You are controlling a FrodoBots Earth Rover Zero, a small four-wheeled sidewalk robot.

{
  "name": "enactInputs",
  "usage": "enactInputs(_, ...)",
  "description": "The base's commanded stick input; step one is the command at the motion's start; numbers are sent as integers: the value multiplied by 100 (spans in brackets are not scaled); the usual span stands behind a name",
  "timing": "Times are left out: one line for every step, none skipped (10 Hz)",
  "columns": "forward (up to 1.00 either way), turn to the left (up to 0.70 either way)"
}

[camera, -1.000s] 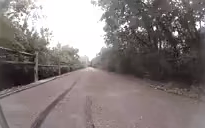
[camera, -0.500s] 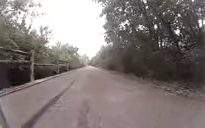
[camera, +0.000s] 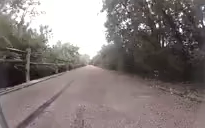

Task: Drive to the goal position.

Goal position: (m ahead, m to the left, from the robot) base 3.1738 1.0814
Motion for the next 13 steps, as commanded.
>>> enactInputs(7,0)
enactInputs(7,0)
enactInputs(7,0)
enactInputs(7,0)
enactInputs(7,0)
enactInputs(7,0)
enactInputs(7,0)
enactInputs(21,0)
enactInputs(70,0)
enactInputs(70,0)
enactInputs(70,0)
enactInputs(70,0)
enactInputs(70,0)
